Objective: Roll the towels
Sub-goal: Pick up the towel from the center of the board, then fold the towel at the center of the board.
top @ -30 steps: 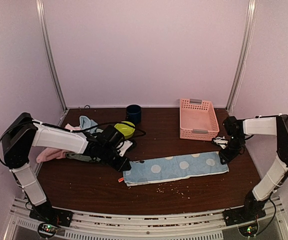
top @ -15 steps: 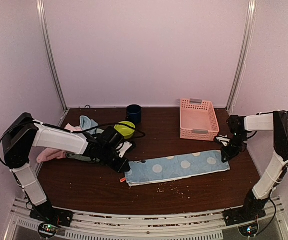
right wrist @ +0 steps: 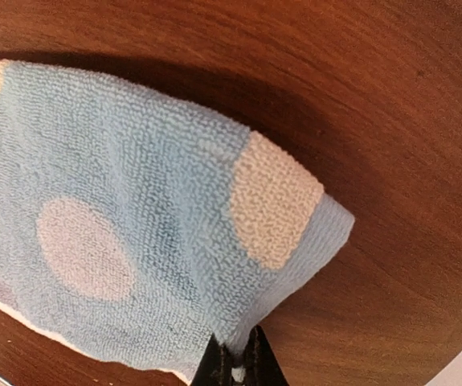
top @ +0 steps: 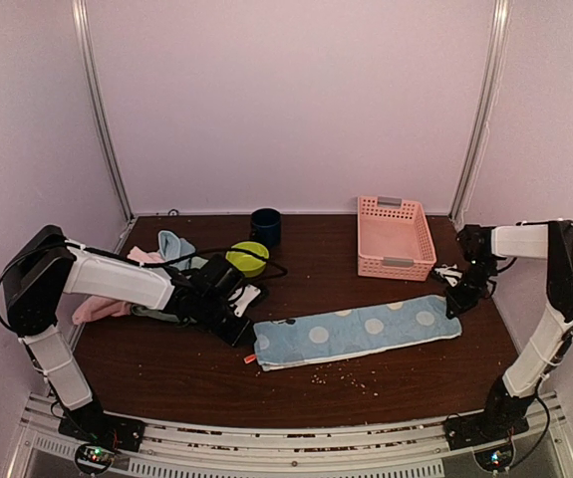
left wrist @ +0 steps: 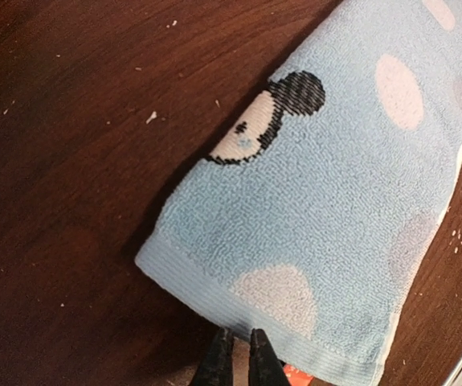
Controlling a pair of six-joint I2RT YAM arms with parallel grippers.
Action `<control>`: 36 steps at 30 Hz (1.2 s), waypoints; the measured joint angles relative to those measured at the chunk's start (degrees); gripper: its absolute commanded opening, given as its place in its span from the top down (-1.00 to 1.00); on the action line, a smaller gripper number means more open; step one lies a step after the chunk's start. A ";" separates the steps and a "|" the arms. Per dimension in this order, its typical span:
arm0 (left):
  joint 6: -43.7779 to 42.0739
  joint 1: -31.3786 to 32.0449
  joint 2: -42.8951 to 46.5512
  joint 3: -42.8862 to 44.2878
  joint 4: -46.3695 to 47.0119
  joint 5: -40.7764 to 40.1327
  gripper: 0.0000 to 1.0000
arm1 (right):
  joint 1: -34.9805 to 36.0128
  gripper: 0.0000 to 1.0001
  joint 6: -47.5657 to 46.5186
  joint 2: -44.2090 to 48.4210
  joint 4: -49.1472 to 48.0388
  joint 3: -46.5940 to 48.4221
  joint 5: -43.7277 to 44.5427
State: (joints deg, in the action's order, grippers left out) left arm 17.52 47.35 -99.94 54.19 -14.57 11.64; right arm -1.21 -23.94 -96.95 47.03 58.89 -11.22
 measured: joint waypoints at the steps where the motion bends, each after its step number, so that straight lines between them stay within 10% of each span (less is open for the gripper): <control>1: 0.00 0.00 0.00 -0.04 0.00 -0.07 0.79 | -0.02 1.00 0.00 0.55 0.74 0.59 -0.11; 17: -0.02 0.00 0.24 -2.19 -0.02 -0.94 0.83 | 1.55 1.00 0.17 5.81 11.13 11.47 -2.34; 36: 0.04 0.00 0.42 -3.50 2.64 0.87 0.85 | 23.19 1.00 1.51 2.49 16.65 20.26 -18.43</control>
State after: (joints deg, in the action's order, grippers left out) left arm 17.56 47.35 -99.53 50.70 -11.92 12.51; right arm 21.98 -22.44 -94.45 63.68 79.15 -29.65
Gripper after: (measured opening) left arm 0.074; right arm 0.042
